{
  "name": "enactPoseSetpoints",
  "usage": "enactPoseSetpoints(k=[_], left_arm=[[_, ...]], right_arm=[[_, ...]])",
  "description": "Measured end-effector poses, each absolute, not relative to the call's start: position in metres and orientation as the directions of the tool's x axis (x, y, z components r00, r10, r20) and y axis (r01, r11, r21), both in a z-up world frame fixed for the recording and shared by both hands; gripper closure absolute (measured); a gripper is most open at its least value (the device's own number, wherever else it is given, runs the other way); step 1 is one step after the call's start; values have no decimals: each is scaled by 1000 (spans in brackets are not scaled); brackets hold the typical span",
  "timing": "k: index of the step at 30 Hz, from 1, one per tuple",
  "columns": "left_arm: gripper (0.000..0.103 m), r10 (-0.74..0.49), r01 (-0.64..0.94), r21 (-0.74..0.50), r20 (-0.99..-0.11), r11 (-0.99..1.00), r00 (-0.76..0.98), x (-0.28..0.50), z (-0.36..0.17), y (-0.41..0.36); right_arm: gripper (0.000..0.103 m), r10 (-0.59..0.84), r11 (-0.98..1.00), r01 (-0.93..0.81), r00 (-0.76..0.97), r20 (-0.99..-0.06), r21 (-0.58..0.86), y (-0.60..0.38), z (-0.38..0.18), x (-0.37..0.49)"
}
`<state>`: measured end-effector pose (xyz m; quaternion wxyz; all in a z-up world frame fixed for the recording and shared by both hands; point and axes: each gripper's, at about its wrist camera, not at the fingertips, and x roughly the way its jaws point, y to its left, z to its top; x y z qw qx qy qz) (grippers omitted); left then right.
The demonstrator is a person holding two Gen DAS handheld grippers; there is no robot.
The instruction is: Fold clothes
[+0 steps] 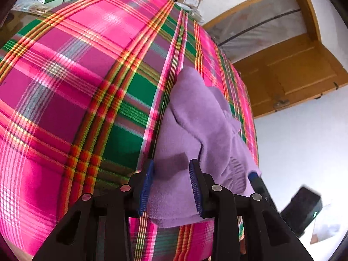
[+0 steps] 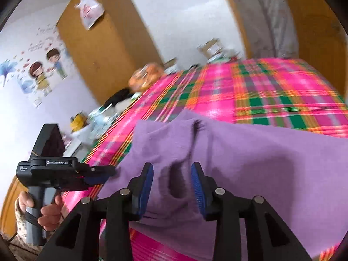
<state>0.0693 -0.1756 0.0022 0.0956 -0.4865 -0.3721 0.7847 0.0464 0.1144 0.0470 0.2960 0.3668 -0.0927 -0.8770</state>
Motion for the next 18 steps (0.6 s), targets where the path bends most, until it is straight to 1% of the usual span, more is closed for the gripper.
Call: enactPoseSetpoints(k=[2, 3, 4, 5, 6, 8, 11, 13, 14, 16, 17, 18], left_arm=[[69, 504, 215, -667, -701, -713, -504, 70, 1, -175], [69, 497, 217, -661, -706, -718, -505, 71, 0, -174], [69, 491, 219, -656, -710, -723, -506, 71, 0, -174], [69, 483, 220, -648, -715, -729, -506, 71, -1, -173], [68, 477, 220, -641, -720, -735, -504, 71, -1, -173], [68, 475, 217, -637, -723, -740, -502, 70, -2, -173], [68, 479, 211, -639, -720, -740, -502, 70, -4, -173], [68, 480, 205, -638, -719, -742, -503, 71, -4, -172], [68, 480, 202, -638, -719, -743, -503, 72, -4, -172], [68, 482, 200, -639, -717, -742, -503, 72, -5, -173], [68, 484, 199, -641, -716, -742, -503, 72, -5, -173], [68, 485, 198, -641, -715, -741, -503, 73, -5, -174]], right_arm=[[66, -578, -812, 451, -535, -616, 369, 105, 40, 39], [69, -578, -811, 453, -524, -625, 370, 102, 38, 37], [83, -582, -808, 456, -521, -624, 374, 102, 36, 35], [92, -586, -805, 461, -523, -619, 372, 101, 35, 37], [95, -584, -807, 461, -529, -616, 369, 103, 36, 37], [96, -575, -816, 443, -552, -604, 372, 109, 37, 37], [96, -544, -839, 361, -602, -585, 408, 132, 35, 40], [96, -540, -841, 343, -586, -605, 418, 139, 27, 42], [95, -530, -848, 336, -577, -621, 410, 140, 22, 42], [91, -546, -838, 348, -560, -623, 421, 139, 18, 43], [91, -554, -832, 354, -551, -624, 426, 139, 16, 43], [89, -565, -825, 354, -553, -613, 441, 142, 18, 42]])
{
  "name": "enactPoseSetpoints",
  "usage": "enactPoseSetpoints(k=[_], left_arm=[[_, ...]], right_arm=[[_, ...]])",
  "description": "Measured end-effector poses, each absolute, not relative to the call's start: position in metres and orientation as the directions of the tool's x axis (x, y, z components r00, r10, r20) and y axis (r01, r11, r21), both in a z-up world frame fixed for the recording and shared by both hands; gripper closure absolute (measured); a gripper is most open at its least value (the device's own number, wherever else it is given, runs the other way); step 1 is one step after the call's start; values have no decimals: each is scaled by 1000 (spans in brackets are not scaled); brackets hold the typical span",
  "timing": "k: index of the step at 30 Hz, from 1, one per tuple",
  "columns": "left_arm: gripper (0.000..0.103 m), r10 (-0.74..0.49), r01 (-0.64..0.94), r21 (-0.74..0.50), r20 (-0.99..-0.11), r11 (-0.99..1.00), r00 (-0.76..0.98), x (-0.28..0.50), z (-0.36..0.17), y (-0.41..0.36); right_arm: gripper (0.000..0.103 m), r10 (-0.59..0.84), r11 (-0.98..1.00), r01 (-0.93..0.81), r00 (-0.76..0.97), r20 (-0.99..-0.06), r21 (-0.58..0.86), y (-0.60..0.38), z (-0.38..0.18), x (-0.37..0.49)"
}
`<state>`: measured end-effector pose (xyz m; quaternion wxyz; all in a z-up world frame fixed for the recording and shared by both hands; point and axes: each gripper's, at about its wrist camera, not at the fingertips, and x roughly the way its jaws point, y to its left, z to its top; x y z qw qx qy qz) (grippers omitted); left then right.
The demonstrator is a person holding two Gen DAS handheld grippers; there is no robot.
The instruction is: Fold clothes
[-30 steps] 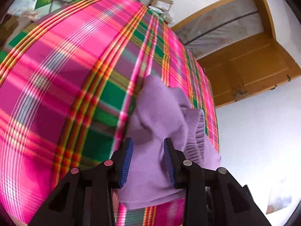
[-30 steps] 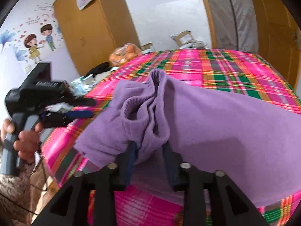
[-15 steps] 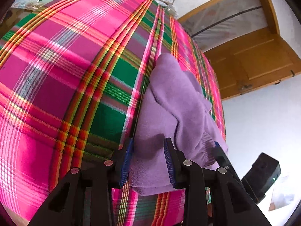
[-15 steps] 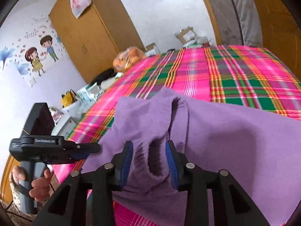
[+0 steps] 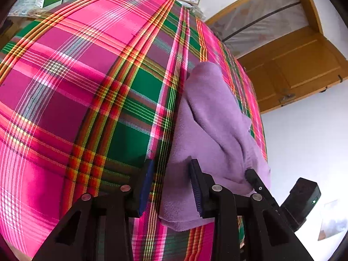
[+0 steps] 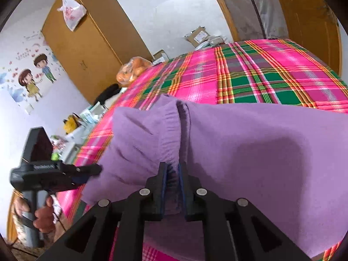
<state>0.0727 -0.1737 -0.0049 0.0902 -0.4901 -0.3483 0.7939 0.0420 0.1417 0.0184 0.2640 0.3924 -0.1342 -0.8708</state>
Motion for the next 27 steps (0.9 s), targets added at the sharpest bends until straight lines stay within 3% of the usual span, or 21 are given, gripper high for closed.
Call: enactPoseSetpoints(k=[4, 12, 21, 23, 24, 27], left_arm=[[68, 489, 192, -643, -713, -741, -503, 74, -5, -174], [68, 497, 180, -647, -709, -741, -501, 76, -4, -175], [68, 493, 169, -636, -715, -753, -496, 83, -1, -180], [68, 489, 167, -631, -718, -757, -496, 84, -1, -180], [68, 487, 167, -630, -719, -759, -496, 84, -1, -181], [68, 485, 167, -626, -721, -761, -494, 86, 0, -185]], right_arm=[[51, -583, -808, 329, -565, -584, 488, 157, 25, 31], [51, -688, -720, 331, -454, -567, 609, 149, 17, -35], [50, -690, -724, 318, -351, -633, 612, 119, 3, -63], [68, -679, -734, 319, -356, -642, 599, 116, 3, -64], [84, -669, -743, 326, -360, -650, 585, 115, 3, -64], [94, -680, -733, 367, -396, -616, 573, 116, 12, -56]])
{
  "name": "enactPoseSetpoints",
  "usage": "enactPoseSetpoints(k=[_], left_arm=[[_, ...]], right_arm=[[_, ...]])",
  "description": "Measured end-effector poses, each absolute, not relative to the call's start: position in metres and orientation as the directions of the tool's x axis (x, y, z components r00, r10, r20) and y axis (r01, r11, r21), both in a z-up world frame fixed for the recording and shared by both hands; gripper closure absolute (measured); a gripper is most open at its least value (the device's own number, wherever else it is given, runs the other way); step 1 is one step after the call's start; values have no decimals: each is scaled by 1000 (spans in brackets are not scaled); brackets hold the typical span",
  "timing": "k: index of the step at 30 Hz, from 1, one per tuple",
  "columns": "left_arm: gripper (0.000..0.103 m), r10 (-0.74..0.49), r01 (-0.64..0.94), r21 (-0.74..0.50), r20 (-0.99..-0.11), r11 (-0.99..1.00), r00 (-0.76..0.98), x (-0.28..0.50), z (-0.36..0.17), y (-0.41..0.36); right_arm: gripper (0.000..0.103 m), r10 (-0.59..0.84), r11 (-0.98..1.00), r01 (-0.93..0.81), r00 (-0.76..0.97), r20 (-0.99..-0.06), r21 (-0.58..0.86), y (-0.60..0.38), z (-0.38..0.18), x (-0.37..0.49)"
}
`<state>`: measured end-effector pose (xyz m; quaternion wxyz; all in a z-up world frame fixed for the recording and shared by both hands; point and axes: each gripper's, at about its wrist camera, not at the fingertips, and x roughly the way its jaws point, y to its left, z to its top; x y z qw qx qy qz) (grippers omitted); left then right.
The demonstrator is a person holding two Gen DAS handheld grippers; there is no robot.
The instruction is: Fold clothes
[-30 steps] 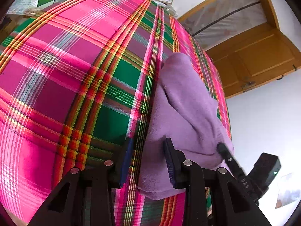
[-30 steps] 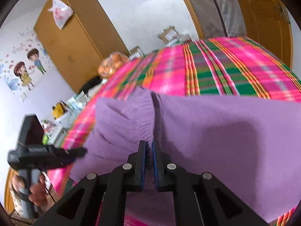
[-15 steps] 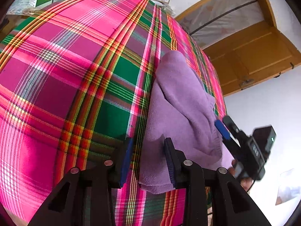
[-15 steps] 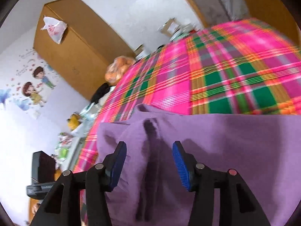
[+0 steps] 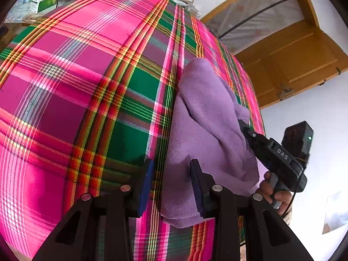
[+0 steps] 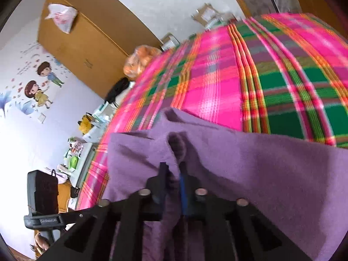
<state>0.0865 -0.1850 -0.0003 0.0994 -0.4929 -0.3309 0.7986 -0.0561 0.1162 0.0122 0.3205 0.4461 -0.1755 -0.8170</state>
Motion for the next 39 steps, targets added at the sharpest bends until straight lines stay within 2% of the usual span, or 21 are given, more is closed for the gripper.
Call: enactPoseSetpoints(k=[4, 8, 10, 12, 14, 16, 18, 20, 23, 25, 30, 34, 36, 39], left_arm=[[68, 478, 166, -619, -725, -768, -496, 88, 1, -185], [67, 467, 161, -607, -731, -778, -497, 89, 2, -184], [67, 461, 157, -600, -733, -784, -500, 88, 3, -182], [67, 458, 154, -598, -733, -787, -503, 87, 3, -181], [67, 465, 156, -606, -729, -780, -503, 87, 2, -179], [67, 468, 157, -608, -728, -778, -501, 85, 1, -176], [67, 466, 156, -606, -729, -780, -500, 86, 1, -175], [67, 461, 156, -601, -732, -784, -502, 86, 2, -173], [67, 461, 157, -603, -730, -782, -505, 86, 2, -173], [67, 463, 159, -605, -728, -780, -505, 87, 1, -174], [67, 466, 154, -606, -728, -781, -503, 79, 0, -169], [67, 468, 150, -606, -727, -781, -503, 77, 0, -168], [67, 465, 150, -604, -728, -783, -504, 75, 0, -167], [67, 466, 148, -605, -726, -782, -506, 75, 0, -167]], right_arm=[[95, -643, -763, 354, -508, -574, 541, 134, 31, -39], [93, -583, -806, 282, -532, -615, 520, 145, 20, -36], [84, -568, -816, 253, -519, -639, 520, 145, 11, -39], [83, -580, -805, 244, -517, -630, 541, 148, 9, -39], [78, -589, -796, 242, -523, -616, 555, 152, 10, -36], [62, -613, -776, 253, -517, -598, 578, 157, 10, -32], [53, -643, -753, 263, -489, -589, 603, 159, 5, -31], [53, -641, -757, 241, -452, -620, 607, 149, -1, -38], [55, -659, -742, 247, -439, -611, 623, 141, -4, -43], [92, -678, -727, 261, -417, -605, 635, 136, -3, -45], [93, -664, -731, 291, -516, -541, 618, 153, 19, -28], [92, -634, -744, 237, -545, -549, 625, 171, 21, -25], [88, -623, -757, 200, -508, -595, 622, 168, 7, -31], [74, -590, -784, 166, -500, -634, 598, 167, -3, -33]])
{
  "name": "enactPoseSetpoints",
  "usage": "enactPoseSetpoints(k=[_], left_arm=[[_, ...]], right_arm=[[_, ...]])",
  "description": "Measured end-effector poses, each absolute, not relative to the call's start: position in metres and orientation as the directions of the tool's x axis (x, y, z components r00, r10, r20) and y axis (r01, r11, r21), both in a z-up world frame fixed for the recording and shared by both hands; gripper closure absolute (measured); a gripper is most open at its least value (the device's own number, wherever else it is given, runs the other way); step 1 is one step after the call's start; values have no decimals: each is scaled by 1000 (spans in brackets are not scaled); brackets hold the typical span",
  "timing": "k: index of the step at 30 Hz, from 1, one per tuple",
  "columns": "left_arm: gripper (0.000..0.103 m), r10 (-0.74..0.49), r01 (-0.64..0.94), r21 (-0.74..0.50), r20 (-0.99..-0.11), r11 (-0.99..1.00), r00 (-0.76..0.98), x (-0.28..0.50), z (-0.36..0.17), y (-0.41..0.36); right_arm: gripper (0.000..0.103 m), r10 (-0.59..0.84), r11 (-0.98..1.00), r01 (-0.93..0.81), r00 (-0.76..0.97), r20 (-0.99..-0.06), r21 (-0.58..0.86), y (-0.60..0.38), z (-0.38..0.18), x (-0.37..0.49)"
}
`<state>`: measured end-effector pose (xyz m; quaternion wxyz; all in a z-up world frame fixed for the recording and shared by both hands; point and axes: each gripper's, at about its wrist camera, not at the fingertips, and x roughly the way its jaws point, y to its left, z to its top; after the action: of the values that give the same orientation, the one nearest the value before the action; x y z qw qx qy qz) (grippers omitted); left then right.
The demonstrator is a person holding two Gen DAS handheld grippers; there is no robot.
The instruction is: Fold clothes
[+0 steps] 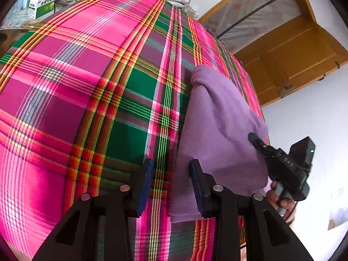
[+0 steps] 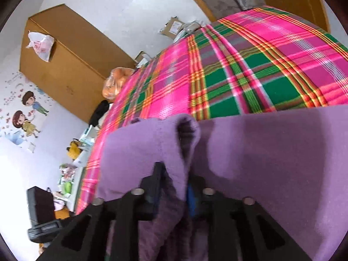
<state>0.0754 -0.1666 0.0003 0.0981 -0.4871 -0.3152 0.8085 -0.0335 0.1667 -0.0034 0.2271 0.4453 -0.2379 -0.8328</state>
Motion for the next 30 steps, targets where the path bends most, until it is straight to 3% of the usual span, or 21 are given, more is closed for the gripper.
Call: enactPoseSetpoints(k=[10, 11, 12, 16, 20, 26, 30], left_arm=[[66, 457, 169, -597, -740, -784, -494, 66, 0, -162], [66, 456, 169, -595, -742, -786, -492, 64, 0, -161], [67, 458, 166, -594, -744, -787, -488, 62, 1, -159], [66, 473, 141, -591, -747, -794, -466, 60, 2, -150], [66, 474, 136, -588, -749, -797, -462, 60, 4, -146], [66, 470, 127, -571, -765, -811, -441, 58, 2, -140], [66, 465, 117, -561, -771, -820, -435, 61, 3, -136]], right_arm=[[66, -666, -720, 193, -459, -587, 666, 166, -7, -14], [69, -672, -718, 202, -450, -587, 666, 163, -6, -13], [83, -676, -716, 213, -446, -587, 664, 161, -5, -11], [87, -691, -704, 258, -468, -552, 662, 163, 13, -1], [87, -676, -708, 246, -509, -533, 662, 176, 29, 12], [87, -614, -755, 174, -527, -588, 633, 191, 16, 17], [78, -579, -780, 132, -525, -625, 612, 197, 4, 14]])
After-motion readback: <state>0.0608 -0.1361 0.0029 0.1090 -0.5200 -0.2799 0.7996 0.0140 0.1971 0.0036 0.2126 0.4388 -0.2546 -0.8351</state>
